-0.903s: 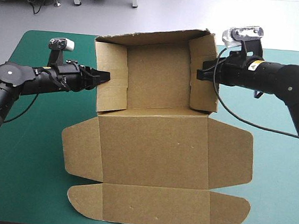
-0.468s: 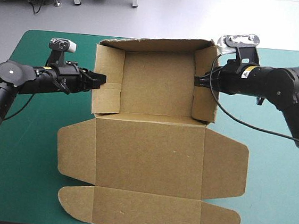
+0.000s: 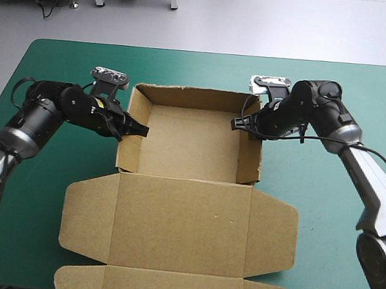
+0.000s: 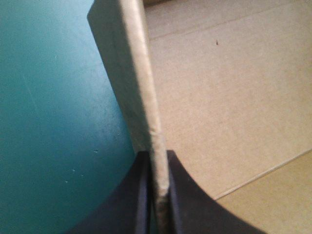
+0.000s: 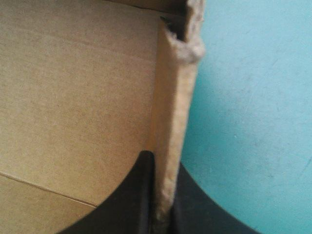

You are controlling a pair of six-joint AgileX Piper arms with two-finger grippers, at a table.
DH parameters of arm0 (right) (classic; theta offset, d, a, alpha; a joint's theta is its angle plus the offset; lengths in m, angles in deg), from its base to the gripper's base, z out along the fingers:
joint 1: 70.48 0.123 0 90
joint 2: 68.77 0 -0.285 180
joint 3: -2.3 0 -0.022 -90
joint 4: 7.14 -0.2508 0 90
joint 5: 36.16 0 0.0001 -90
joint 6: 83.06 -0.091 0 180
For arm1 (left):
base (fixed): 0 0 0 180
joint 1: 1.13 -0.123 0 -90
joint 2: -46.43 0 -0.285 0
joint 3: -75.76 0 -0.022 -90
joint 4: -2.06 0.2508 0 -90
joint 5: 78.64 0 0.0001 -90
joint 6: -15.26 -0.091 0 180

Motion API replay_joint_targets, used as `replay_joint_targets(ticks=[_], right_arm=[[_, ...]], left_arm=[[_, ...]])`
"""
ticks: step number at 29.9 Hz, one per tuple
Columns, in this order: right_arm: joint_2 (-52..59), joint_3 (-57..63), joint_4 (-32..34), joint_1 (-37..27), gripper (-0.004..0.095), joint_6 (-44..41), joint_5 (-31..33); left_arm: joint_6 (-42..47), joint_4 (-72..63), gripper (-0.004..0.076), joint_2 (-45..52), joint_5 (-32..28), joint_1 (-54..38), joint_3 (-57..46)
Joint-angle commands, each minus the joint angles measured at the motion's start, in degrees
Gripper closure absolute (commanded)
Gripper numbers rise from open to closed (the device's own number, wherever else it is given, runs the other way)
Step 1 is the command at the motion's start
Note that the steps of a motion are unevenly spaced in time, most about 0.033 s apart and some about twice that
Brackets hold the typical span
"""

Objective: Fold the box

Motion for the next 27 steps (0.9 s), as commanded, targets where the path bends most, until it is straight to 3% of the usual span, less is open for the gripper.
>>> replay_joint_targets(ticks=[1, 8, 16, 22, 27], right_arm=[[-1.27, -1.41, -1.31, 0.23, 0.0913, 1.77, -1.64], [-5.38, -1.41, -1.8, 0.23, 0.0912, 2.85, -4.17], [-6.24, -1.41, 0.38, 0.27, 0.0902, 5.56, -6.51], [-6.24, -1.41, 0.71, 0.27, 0.0724, 8.94, -6.65], [-6.14, -1.41, 0.57, 0.27, 0.0579, 8.68, -7.01]], left_arm=[[3.16, 1.2, 0.0734, -2.02, -2.81, 0.69, 2.36], [3.16, 3.95, 0.0734, -13.88, -3.13, 0.69, 2.36], [2.12, 4.64, 0.0734, -18.05, -0.68, 0.69, 3.26], [-2.06, 5.62, 0.072, -18.05, 8.89, 0.69, 10.01], [-1.94, 5.88, 0.0548, -18.19, 15.07, 0.69, 14.6]])
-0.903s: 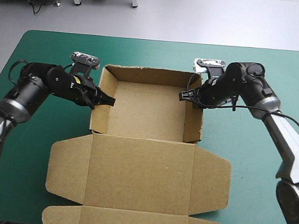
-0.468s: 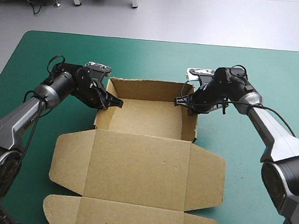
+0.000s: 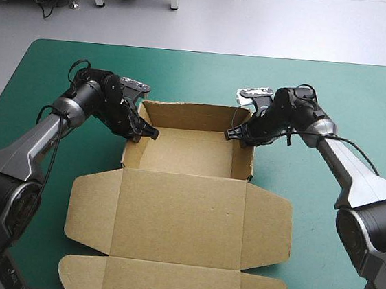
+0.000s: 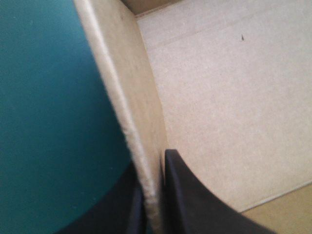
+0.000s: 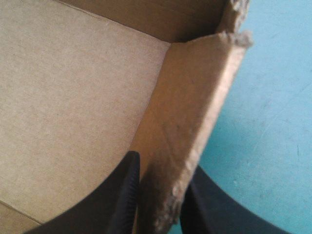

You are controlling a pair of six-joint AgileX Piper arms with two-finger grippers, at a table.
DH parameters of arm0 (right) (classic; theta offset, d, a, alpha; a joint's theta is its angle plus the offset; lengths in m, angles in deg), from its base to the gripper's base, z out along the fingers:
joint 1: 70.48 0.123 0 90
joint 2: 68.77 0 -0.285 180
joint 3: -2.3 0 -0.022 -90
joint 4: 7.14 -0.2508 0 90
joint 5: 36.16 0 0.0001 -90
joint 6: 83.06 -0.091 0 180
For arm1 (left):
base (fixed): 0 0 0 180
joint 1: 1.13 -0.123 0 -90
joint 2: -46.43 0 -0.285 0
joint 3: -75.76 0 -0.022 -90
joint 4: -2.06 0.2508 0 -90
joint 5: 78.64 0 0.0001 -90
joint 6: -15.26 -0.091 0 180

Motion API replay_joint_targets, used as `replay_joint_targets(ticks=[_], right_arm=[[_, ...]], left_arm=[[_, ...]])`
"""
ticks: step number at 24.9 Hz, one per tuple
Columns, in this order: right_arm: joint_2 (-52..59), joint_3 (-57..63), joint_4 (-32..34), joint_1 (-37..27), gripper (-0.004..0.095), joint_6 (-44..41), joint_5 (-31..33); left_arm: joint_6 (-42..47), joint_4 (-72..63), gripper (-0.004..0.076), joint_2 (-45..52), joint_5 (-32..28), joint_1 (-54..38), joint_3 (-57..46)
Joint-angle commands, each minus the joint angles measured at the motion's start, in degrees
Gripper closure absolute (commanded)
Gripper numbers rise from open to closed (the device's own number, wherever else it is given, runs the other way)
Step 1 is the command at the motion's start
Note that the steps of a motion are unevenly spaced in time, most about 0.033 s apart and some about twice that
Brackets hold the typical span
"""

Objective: Fold the box

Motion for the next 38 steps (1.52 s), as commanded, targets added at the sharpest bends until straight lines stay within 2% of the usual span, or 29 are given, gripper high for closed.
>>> replay_joint_targets(ticks=[1, 5, 8, 14, 18, 21, 26, 30, 38], right_arm=[[2.87, -1.52, 0.31, -0.09, 0.0563, 0.98, -1.98], [2.98, -2.11, 0.18, -0.09, 0.0546, 0.98, -1.98], [2.98, -3.88, 0.44, -0.09, 0.0543, 0.98, -1.28], [2.98, -10.49, 3.48, -0.2, 0.0543, 0.98, 3.72], [2.98, -16.25, 7.15, -0.2, 0.0543, 0.98, 10.95], [2.98, -20.05, 6.95, -0.2, 0.0543, 0.98, 14.95], [4.4, -20.81, 3.12, -0.2, 0.0543, -1.82, 15.2], [4.39, -20.69, 0.42, -0.2, 0.0543, -1.82, 15.2], [4.39, -16.34, 3.2, -0.2, 0.0543, -1.6, 15.2]], left_arm=[[-0.21, 0.59, 0.0479, 1.91, 6.31, 0.35, 3.42], [-0.32, 0.59, 0.0258, 1.54, 8.05, 0.35, 4.64], [2.13, 0.59, 0.0197, 1.54, 9.45, 0.35, 5.84], [4.35, -3.51, 0.0197, 2.02, 9.55, 0.35, 12.19], [6.0, -4.79, 0.0202, 4.7, 9.54, 0.35, 14.73], [6.01, -5.03, 0.0239, 10.04, 9.54, 0.35, 14.73], [5.47, -6.16, 0.0274, 23.56, 9.54, 0.35, 13.88], [5.19, -5.95, 0.0274, 31.47, 9.54, 0.35, 9.59], [2.22, -2.18, 0.0281, 47.33, 9.54, 0.35, -8.91]])
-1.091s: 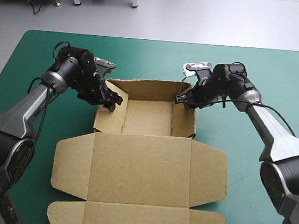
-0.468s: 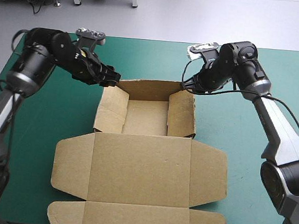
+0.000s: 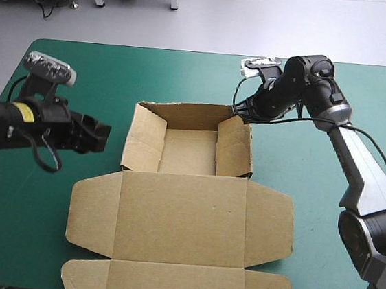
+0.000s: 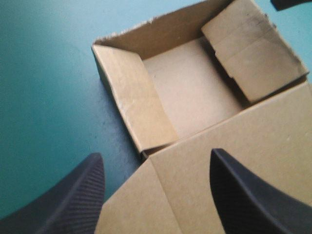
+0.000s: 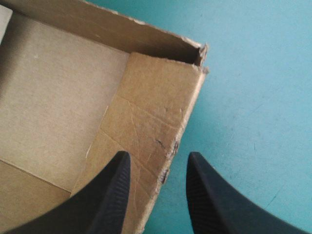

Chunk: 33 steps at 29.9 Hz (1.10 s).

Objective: Fold the box

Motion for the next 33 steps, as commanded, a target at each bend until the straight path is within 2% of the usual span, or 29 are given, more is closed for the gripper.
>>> replay_joint_targets(ticks=[1, 7, 15, 16, 18, 20, 24, 27, 30, 33], right_arm=[[3.09, 1.52, 0.55, -0.26, 0.0543, 0.55, 0.87], [1.38, 4.73, 0.42, -0.26, 0.0543, 0.55, -0.09], [-1.86, 4.73, -4.63, -0.26, 0.0555, 1.63, -2.3], [-2.4, 4.73, -4.88, -0.26, 0.0581, 1.61, -2.43], [-2.98, 4.73, -4.62, -0.26, 0.0694, 1.5, -2.68], [-3.36, 4.73, -3.9, -0.26, 0.0904, 1.41, -3.28], [-2.73, 4.52, -0.12, -0.52, 0.0913, 0.91, -2.51], [-0.95, 4.52, 8.33, -2.17, 0.0913, 0.22, 0.34], [1.36, 4.52, 16.27, -6.0, 0.0913, -2.31, 0.88], [3.72, 4.52, 18.99, -11.63, 0.0913, -2.42, 0.88]], left_arm=[[-0.44, 1.77, 0.0281, 6.7, 1.86, 0.35, -6.21], [-0.68, 2.72, 0.0281, 16.93, 1.86, 0.35, -19.32], [-1.91, 2.81, 0.0284, 29.97, 1.86, 0.35, -31.22], [-1.91, 2.81, 0.029, 31.56, 1.86, 0.35, -32.48], [-1.91, 2.81, 0.0297, 33.48, 1.86, 0.35, -33.99], [-1.91, 2.81, 0.0304, 34.97, 1.86, 0.35, -35.45], [-1.91, 2.81, 0.0305, 35.96, 1.86, 0.35, -36.96], [-1.91, 2.95, 0.0305, 36.05, 1.79, 0.35, -37.84], [-1.91, 3.7, 0.0305, 36.05, 1.79, 0.35, -38.6], [-2.15, 3.7, 0.0305, 36.05, 1.62, 0.35, -38.62]])
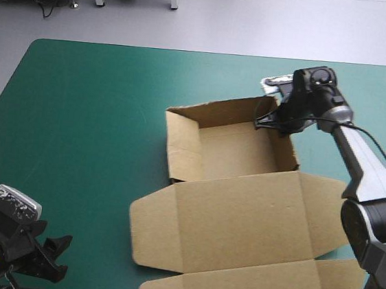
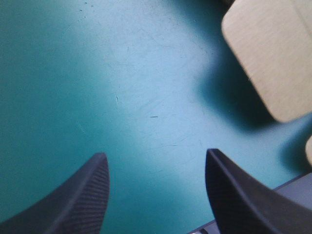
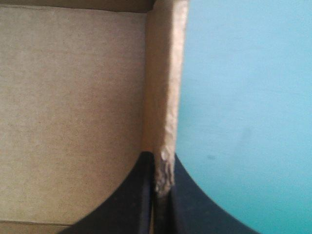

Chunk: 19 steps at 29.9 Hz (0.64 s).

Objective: Fold the box

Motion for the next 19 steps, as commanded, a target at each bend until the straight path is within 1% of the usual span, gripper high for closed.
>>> replay_joint_targets(ticks=[1, 6, 9, 12, 16, 18, 19], right_arm=[[6.4, -1.65, 7.0, -6.93, 0.0913, -0.31, 1.59], [7.96, -1.65, 6.47, -19.83, 0.0913, 0.46, 1.59], [7.73, -1.65, 6.47, -24.32, 0.0913, 2.09, 1.59], [6.59, -1.65, 9.36, -26.0, 0.0906, 4.66, 1.39], [3.93, -1.65, 15.68, -26.13, 0.0847, 4.8, 1.51], [2.33, -1.65, 16.07, -26.13, 0.0777, 4.8, 1.51], [1.75, -1.65, 16.41, -26.13, 0.0727, 4.8, 1.51]], left_arm=[[-0.17, -0.28, 0.0305, -0.45, 1.62, 0.35, 1.22], [-0.17, -0.11, 0.0305, -0.45, 1.62, 0.35, 1.22], [-0.17, -0.11, 0.0305, -0.45, 1.32, 0.35, 0.84], [-0.17, -0.11, 0.0305, -0.45, 0.92, 0.35, 0.84], [-0.17, -0.11, 0.0305, -0.45, 0.79, 0.35, 0.84], [-0.17, -0.06, 0.0305, -0.45, 0.79, 0.35, 0.84], [-0.17, 0.18, 0.0305, -0.45, 0.79, 0.35, 0.84]])
